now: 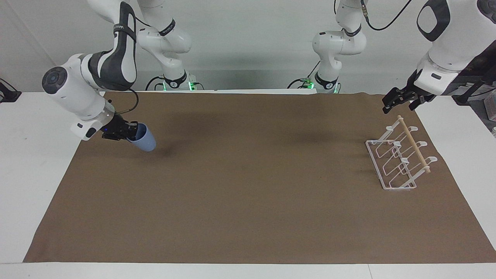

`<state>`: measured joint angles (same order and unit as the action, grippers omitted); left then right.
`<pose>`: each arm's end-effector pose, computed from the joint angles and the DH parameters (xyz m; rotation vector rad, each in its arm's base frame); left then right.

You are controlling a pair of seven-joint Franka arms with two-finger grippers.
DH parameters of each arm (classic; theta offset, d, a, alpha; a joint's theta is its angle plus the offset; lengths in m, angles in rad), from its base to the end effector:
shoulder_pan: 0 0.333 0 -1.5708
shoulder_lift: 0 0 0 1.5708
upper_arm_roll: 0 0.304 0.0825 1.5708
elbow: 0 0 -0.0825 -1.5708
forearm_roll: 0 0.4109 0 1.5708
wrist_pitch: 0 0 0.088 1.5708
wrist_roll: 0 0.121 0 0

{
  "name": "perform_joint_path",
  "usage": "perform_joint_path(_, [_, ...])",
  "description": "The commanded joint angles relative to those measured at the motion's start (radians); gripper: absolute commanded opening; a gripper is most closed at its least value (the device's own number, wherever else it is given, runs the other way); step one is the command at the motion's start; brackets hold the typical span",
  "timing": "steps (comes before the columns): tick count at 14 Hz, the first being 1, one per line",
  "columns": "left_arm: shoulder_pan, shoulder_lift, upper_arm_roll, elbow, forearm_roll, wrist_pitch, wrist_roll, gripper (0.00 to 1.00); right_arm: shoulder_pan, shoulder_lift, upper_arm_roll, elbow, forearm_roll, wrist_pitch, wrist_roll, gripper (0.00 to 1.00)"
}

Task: Hang cup on cup holder
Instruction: 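Lift the cup with the right gripper toward the left gripper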

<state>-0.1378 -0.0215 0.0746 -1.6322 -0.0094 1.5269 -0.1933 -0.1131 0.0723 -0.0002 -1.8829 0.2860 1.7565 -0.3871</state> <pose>0.5662 -0.0366 0.5768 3.1320 0.2039 -0.1328 0.5796 -0.0368 0.4205 -2.8082 -0.2711 0.1753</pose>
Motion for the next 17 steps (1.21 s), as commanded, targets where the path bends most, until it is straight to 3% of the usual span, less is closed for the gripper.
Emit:
perform_joint_path(1, [-0.006,-0.050,-0.002,-0.084,-0.097,0.062,-0.246,1.00,0.044,0.017,0.000,0.016,0.210,-0.022,0.020,0.00])
perform_joint_path(5, [-0.043,-0.035,-0.006,-0.097,-0.228,0.122,-0.553,1.00,0.174,0.017,0.002,0.013,0.563,0.027,0.284,0.00])
perform_joint_path(9, [-0.111,-0.034,-0.007,-0.145,-0.380,0.215,-0.892,1.00,0.350,0.015,0.000,-0.030,0.806,0.191,0.483,0.00])
perform_joint_path(13, [-0.198,-0.041,-0.007,-0.159,-0.503,0.255,-1.179,1.00,0.457,0.018,0.002,-0.081,1.029,0.332,0.536,0.00])
perform_joint_path(17, [-0.307,-0.040,-0.009,-0.210,-0.561,0.360,-1.297,1.00,0.526,0.049,0.000,-0.098,1.226,0.399,0.544,0.00])
